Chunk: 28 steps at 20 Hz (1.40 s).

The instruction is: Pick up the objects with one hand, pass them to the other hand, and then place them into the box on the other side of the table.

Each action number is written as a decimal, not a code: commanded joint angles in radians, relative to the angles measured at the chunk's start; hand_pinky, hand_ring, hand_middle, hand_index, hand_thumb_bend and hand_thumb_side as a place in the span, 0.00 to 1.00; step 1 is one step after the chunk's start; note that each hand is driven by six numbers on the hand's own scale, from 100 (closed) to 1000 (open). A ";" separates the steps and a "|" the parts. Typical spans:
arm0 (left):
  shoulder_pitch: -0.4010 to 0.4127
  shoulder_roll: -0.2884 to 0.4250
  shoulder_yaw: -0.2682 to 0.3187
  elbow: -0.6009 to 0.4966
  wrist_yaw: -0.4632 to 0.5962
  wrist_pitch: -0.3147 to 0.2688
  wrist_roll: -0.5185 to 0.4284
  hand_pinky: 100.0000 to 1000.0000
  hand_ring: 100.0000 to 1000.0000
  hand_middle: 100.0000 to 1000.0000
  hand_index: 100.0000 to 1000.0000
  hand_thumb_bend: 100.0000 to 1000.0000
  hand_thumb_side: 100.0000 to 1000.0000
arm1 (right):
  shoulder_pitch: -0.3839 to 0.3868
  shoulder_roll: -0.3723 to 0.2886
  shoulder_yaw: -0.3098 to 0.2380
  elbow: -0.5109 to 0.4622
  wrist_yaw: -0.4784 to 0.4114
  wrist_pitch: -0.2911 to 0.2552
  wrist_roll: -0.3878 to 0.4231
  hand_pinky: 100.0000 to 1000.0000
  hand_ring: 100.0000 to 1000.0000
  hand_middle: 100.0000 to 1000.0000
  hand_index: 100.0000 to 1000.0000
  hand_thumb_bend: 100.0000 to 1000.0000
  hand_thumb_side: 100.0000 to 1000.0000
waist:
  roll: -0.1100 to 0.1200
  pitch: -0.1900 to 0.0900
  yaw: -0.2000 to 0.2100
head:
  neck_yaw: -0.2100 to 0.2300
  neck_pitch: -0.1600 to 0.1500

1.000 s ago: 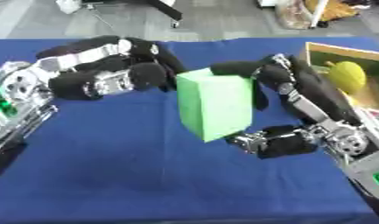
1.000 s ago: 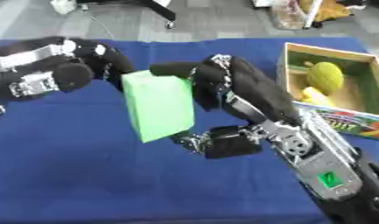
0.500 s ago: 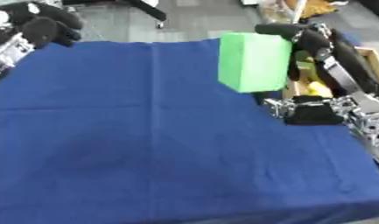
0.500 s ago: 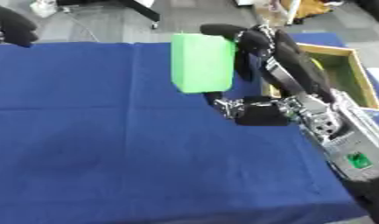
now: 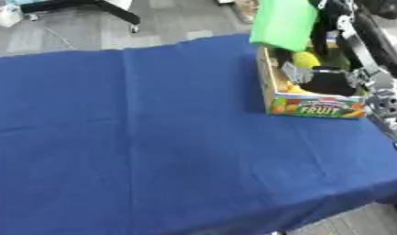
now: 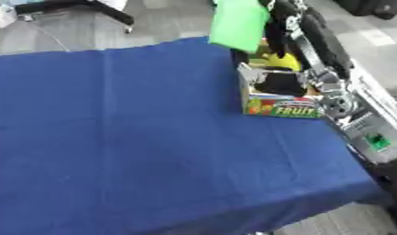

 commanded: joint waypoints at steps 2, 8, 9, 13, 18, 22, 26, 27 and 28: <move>0.023 -0.050 0.039 -0.014 -0.019 -0.027 0.053 0.71 0.66 0.63 0.72 0.24 0.76 | -0.077 -0.034 -0.026 0.258 -0.043 0.100 0.010 0.11 0.11 0.13 0.53 0.00 0.29 | -0.012 -0.018 0.014 | -0.025 0.005; 0.062 -0.113 0.044 -0.014 -0.052 -0.064 0.073 0.72 0.66 0.63 0.72 0.23 0.77 | -0.211 0.003 -0.040 0.727 -0.021 0.098 -0.007 0.16 0.14 0.16 0.58 0.00 0.37 | -0.004 -0.017 0.043 | -0.037 0.005; 0.066 -0.120 0.044 -0.014 -0.057 -0.069 0.073 0.72 0.66 0.63 0.72 0.23 0.77 | -0.228 0.009 -0.044 0.798 -0.011 0.099 -0.011 0.17 0.15 0.17 0.59 0.00 0.38 | -0.004 -0.017 0.047 | -0.039 0.005; 0.073 -0.135 0.052 -0.014 -0.073 -0.085 0.071 0.72 0.67 0.63 0.73 0.23 0.77 | -0.253 0.014 -0.055 0.950 0.027 0.078 -0.005 0.23 0.20 0.22 0.69 0.00 0.50 | -0.004 -0.018 0.053 | -0.037 0.005; 0.082 -0.146 0.057 -0.014 -0.080 -0.086 0.069 0.72 0.67 0.64 0.73 0.23 0.78 | -0.232 -0.005 -0.064 0.940 0.084 0.012 0.078 0.34 0.32 0.36 0.97 0.26 0.68 | -0.005 -0.019 0.052 | -0.031 0.005; 0.087 -0.154 0.058 -0.014 -0.082 -0.081 0.067 0.72 0.67 0.64 0.73 0.23 0.78 | -0.207 -0.030 -0.080 0.867 0.142 -0.042 0.158 0.40 0.39 0.44 1.00 0.35 0.67 | -0.006 -0.018 0.051 | -0.029 0.005; 0.090 -0.161 0.057 -0.014 -0.080 -0.078 0.065 0.72 0.67 0.64 0.74 0.23 0.79 | -0.186 -0.053 -0.099 0.801 0.174 -0.063 0.220 0.45 0.43 0.50 1.00 0.39 0.58 | -0.007 -0.018 0.051 | -0.027 0.005; 0.091 -0.162 0.058 -0.014 -0.081 -0.077 0.064 0.72 0.67 0.64 0.74 0.23 0.79 | -0.181 -0.059 -0.102 0.784 0.179 -0.066 0.237 0.46 0.44 0.51 1.00 0.40 0.56 | -0.008 -0.018 0.051 | -0.026 0.005; 0.092 -0.164 0.058 -0.014 -0.080 -0.076 0.064 0.72 0.67 0.64 0.74 0.23 0.79 | -0.176 -0.065 -0.106 0.770 0.182 -0.069 0.250 0.47 0.45 0.52 1.00 0.41 0.53 | -0.009 -0.018 0.051 | -0.026 0.005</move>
